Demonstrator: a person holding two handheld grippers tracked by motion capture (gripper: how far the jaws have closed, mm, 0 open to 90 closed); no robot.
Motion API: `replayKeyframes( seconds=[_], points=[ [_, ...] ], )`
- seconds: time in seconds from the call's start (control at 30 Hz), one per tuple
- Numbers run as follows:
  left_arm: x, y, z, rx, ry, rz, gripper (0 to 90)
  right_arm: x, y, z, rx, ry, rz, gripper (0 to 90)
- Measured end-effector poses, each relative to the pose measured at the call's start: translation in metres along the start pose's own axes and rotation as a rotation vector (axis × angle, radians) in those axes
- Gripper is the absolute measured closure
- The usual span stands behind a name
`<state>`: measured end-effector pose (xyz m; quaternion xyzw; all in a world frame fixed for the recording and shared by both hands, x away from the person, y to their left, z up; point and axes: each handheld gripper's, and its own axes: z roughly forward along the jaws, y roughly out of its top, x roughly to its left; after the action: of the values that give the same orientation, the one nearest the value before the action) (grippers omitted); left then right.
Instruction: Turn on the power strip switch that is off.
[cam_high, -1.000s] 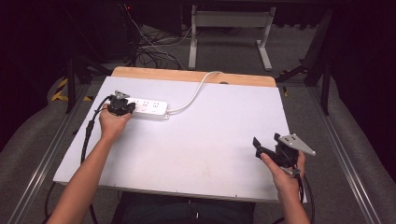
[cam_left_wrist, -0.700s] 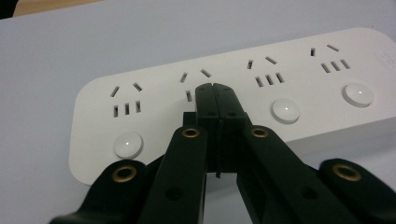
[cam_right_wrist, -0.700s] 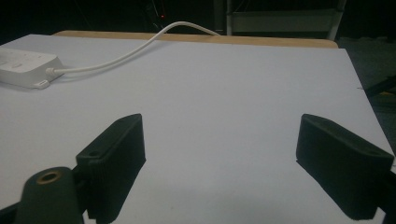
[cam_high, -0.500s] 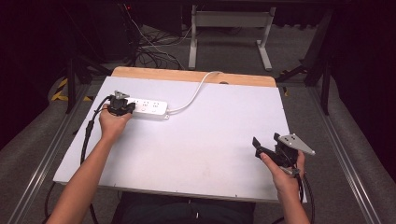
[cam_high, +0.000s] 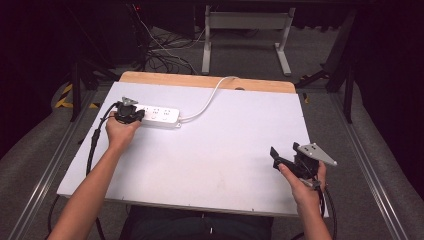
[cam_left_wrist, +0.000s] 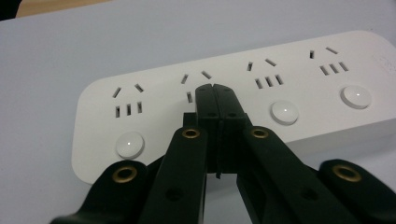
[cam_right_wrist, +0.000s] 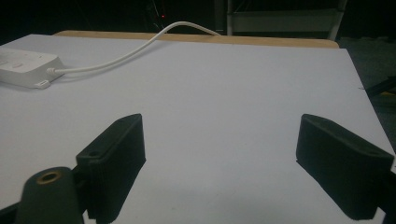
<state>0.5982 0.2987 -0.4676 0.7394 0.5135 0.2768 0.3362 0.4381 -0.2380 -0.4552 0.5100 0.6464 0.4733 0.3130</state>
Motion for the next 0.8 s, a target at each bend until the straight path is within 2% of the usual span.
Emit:
replayKeyframes(
  seconds=[0.23, 0.4, 0.8],
  points=[
    [0.0, 0.0, -0.003, 0.0, -0.01, -0.01, 90.0, 0.001, 0.0, 0.002, 0.001, 0.006, -0.002, 16.2],
    [0.003, 0.0, -0.004, 0.001, 0.001, -0.014, 90.0, 0.001, 0.001, 0.002, 0.0, 0.004, 0.0, 16.2],
    [-0.001, 0.003, -0.013, -0.046, -0.011, -0.027, 90.0, 0.002, 0.001, 0.003, 0.001, 0.008, -0.005, 16.4]
  ],
)
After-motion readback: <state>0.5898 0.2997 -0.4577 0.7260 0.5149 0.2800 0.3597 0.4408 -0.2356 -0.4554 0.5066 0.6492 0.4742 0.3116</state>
